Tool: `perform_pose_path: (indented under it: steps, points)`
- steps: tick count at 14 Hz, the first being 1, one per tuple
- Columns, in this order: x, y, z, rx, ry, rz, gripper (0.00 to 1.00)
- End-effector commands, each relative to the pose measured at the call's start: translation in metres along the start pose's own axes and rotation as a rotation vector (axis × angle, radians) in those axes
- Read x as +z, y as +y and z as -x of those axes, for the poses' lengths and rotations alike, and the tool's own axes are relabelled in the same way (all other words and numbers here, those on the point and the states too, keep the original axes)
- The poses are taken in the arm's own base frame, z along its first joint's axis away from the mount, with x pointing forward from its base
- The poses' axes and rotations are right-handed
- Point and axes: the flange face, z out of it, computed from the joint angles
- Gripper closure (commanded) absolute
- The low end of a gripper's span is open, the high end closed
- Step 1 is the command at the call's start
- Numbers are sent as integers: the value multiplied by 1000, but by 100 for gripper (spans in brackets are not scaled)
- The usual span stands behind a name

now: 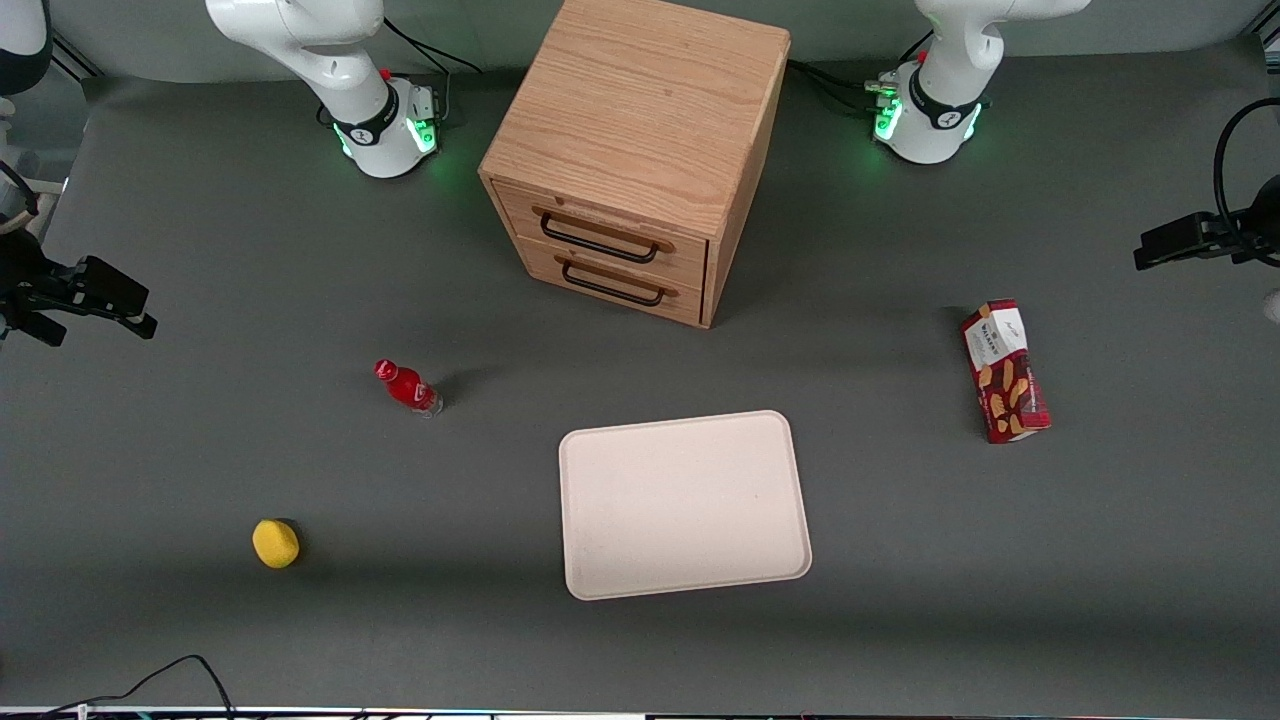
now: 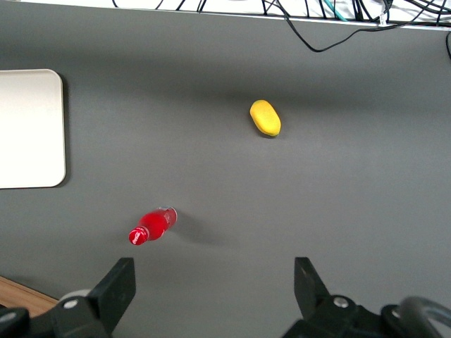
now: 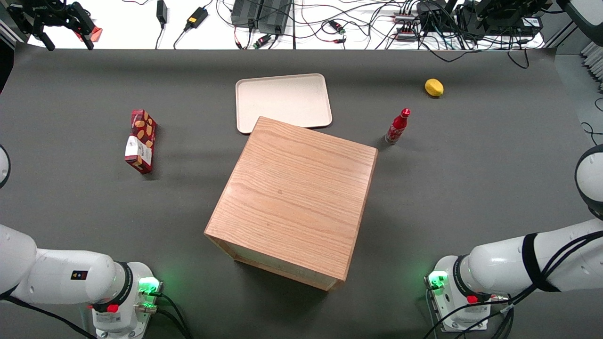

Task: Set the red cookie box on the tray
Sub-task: 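Move the left gripper over the red plaid shortbread box, fingers open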

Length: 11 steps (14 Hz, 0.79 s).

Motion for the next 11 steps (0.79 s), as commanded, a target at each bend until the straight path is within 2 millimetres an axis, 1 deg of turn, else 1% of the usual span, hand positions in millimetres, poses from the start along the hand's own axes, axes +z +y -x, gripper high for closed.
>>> perform_pose_path:
  steps: [1, 3, 4, 5, 6, 8, 9, 10, 11]
  points:
    - [-5, 4, 0, 27, -20, 12, 0]
    - [-3, 7, -1, 31, -23, 28, 0]
    - [5, 2, -5, 23, -44, 32, 0]
    - [24, -2, -9, 16, -73, 35, 0]
    - [45, -4, -17, 17, -78, 26, 0]
    - [104, -8, -35, 20, -84, 9, 0]
    - [135, -10, -42, 53, -76, 8, 0]
    - [164, -15, -45, 68, -69, 10, 0]
    - [196, -28, -47, 58, -56, 12, 0]
